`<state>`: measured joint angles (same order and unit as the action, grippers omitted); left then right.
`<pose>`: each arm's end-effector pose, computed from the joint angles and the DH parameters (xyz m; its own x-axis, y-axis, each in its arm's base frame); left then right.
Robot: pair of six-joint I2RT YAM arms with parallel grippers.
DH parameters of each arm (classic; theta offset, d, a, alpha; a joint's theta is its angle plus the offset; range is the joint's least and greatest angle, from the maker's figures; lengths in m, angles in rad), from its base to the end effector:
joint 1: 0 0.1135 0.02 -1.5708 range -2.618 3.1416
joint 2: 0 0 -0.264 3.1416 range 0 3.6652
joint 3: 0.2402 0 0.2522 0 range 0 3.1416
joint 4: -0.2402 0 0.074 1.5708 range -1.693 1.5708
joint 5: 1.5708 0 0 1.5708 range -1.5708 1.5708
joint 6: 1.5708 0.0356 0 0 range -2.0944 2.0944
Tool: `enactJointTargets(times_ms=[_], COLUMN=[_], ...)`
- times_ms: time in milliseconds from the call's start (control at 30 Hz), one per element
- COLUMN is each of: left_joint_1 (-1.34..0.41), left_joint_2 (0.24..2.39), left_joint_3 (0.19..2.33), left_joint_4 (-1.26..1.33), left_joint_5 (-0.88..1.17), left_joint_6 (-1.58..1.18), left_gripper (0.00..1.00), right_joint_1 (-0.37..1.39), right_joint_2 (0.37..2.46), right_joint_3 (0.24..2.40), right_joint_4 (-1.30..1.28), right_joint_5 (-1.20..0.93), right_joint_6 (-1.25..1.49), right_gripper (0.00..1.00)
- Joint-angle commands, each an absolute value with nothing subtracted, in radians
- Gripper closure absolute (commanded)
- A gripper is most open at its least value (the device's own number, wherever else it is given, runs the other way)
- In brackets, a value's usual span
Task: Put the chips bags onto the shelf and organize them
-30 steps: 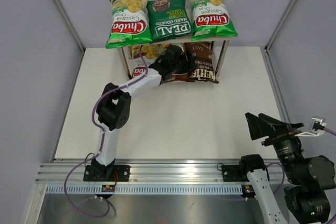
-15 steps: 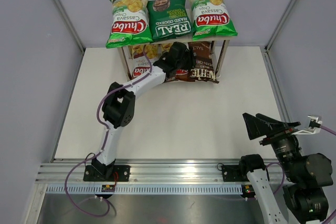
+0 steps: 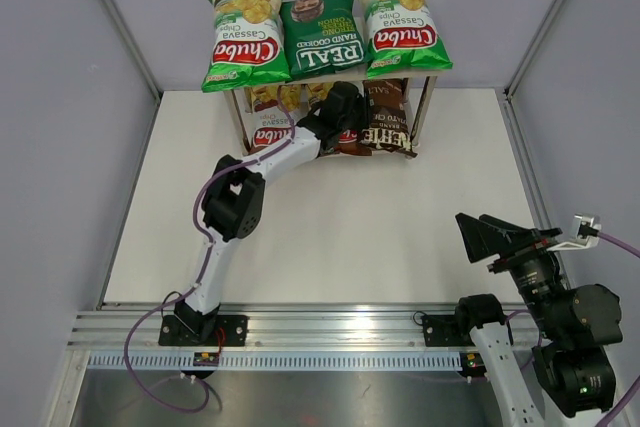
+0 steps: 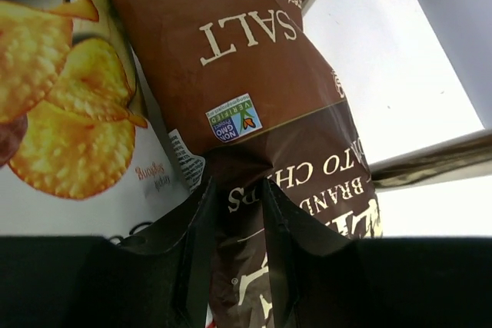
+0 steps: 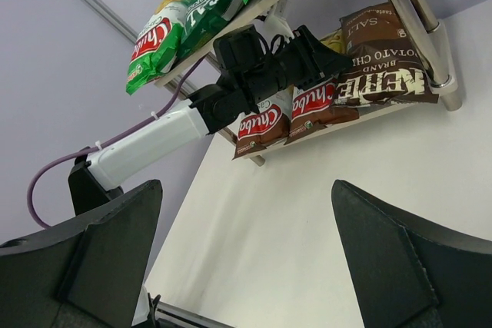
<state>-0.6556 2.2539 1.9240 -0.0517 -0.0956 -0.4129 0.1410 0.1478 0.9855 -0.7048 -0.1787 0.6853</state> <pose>0.4296 -0.3261 0.2549 -0.4857 -0.1303 -0.8643 0.3731 0.8633 -0.3398 -0.0145 0.0043 0.3890 -0.0964 0.6154 -0.7823 -0.3252 0.7234 0.6091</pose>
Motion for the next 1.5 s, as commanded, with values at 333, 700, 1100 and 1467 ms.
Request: enactJointTargets(times_ms=[333, 700, 1100, 1467], left_joint_1=[-0.646, -0.65, -0.669, -0.696], left_joint_2=[2.327, 2.214, 2.094, 1.777], left_joint_3=[2.079, 1.937, 1.809, 1.438], left_joint_4=[-0.061, -0.015, 0.156, 0.359], left_joint_5=[-0.176, -0.291, -0.204, -0.219], left_joint_6=[-0.294, -0.374, -0.4, -0.442], left_gripper=[0.71, 0.69, 0.57, 0.01], right_joint_1=[0.14, 0.14, 0.14, 0.14], right_joint_2=[0.129, 0.115, 0.112, 0.167], right_joint_3=[0.948, 0.953, 0.957, 0.91], right_joint_4=[-0.635, -0.649, -0.666, -0.686], right_joint_5=[-0.215, -0.213, -0.212, -0.178], right_joint_6=[0.718, 0.718, 0.707, 0.589], right_gripper=[0.01, 0.01, 0.0, 0.0])
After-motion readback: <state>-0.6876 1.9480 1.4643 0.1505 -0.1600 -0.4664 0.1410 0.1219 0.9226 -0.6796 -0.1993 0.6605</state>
